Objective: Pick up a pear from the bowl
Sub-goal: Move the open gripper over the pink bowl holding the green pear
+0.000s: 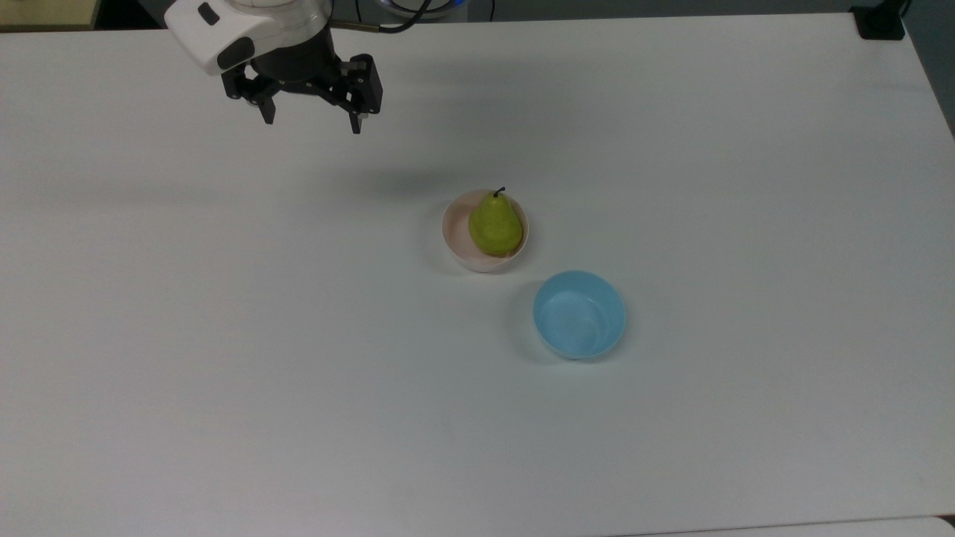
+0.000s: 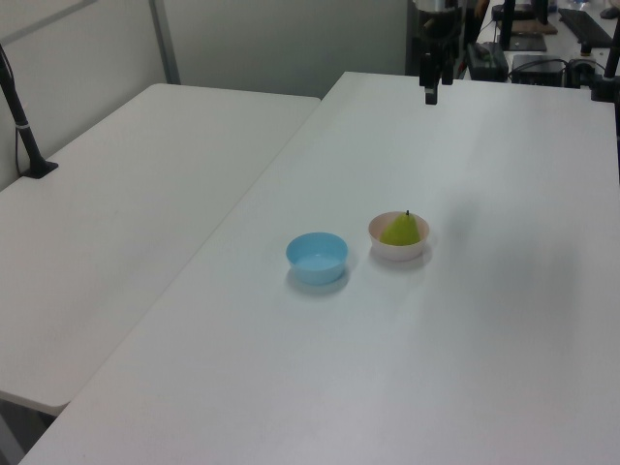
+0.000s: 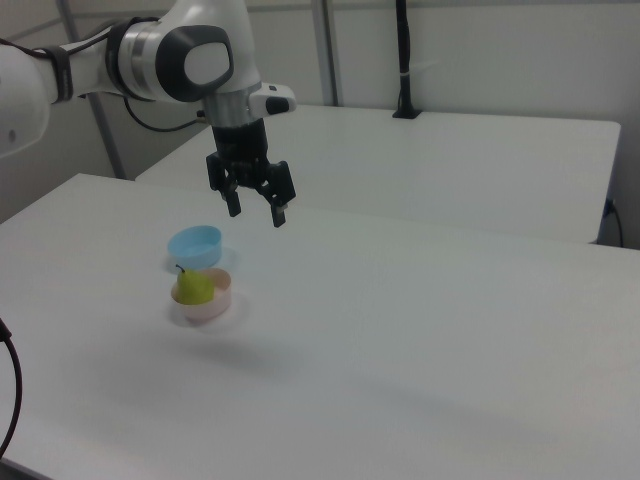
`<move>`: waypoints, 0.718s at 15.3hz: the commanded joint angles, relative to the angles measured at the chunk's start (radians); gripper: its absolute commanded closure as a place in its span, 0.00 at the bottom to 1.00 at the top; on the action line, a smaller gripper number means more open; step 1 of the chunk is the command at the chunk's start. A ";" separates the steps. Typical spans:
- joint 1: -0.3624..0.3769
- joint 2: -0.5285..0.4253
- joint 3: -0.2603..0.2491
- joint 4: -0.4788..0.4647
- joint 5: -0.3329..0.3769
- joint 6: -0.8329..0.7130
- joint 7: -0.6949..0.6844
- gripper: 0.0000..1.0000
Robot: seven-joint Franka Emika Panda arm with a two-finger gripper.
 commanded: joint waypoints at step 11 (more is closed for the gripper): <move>0.000 -0.025 0.002 -0.011 -0.002 -0.016 0.009 0.00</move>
